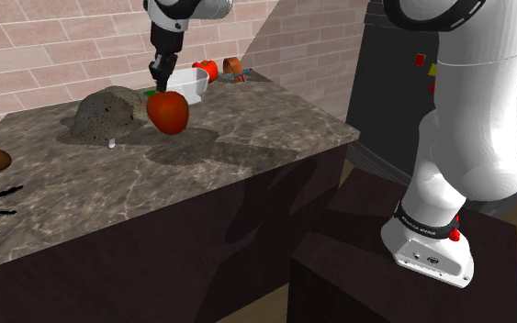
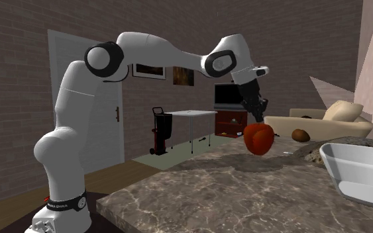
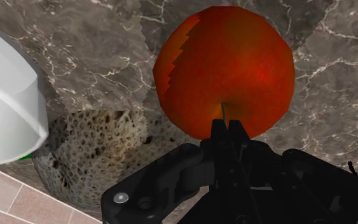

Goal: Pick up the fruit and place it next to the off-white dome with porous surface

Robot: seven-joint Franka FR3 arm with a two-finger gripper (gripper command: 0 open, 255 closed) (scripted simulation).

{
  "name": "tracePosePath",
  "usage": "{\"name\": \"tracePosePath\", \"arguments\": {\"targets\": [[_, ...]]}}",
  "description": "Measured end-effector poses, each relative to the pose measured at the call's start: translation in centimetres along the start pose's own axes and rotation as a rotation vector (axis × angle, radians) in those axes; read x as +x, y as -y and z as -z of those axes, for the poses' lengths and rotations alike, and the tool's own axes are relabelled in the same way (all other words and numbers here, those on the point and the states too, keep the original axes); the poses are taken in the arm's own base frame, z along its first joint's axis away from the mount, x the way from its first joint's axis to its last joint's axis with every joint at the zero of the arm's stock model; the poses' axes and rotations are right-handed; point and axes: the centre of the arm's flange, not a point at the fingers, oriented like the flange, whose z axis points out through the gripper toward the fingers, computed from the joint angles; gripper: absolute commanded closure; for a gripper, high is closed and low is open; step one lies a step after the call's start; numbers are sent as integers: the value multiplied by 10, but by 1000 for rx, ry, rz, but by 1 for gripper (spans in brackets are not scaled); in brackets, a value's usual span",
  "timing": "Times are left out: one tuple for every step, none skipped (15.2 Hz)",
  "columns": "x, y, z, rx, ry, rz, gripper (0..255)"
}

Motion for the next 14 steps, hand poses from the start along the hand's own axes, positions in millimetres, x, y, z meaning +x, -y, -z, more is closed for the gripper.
{"name": "tracePosePath", "arguments": {"targets": [[-3, 1, -5, 0, 0, 0, 255], [-6, 2, -10, 0, 0, 0, 255], [-7, 1, -15, 0, 0, 0, 255], [-8, 1, -17, 0, 0, 0, 255], [-9, 1, -18, 0, 0, 0, 255], [-9, 1, -19, 0, 0, 0, 255], [-9, 1, -19, 0, 0, 0, 255], [-9, 1, -19, 0, 0, 0, 255], [-9, 1, -19, 0, 0, 0, 255], [-9, 1, -19, 0, 0, 0, 0], [-9, 1, -19, 0, -1, 0, 0], [-9, 1, -19, 0, -1, 0, 0], [-9, 1, -19, 0, -1, 0, 0], [-9, 1, -19, 0, -1, 0, 0]]}}
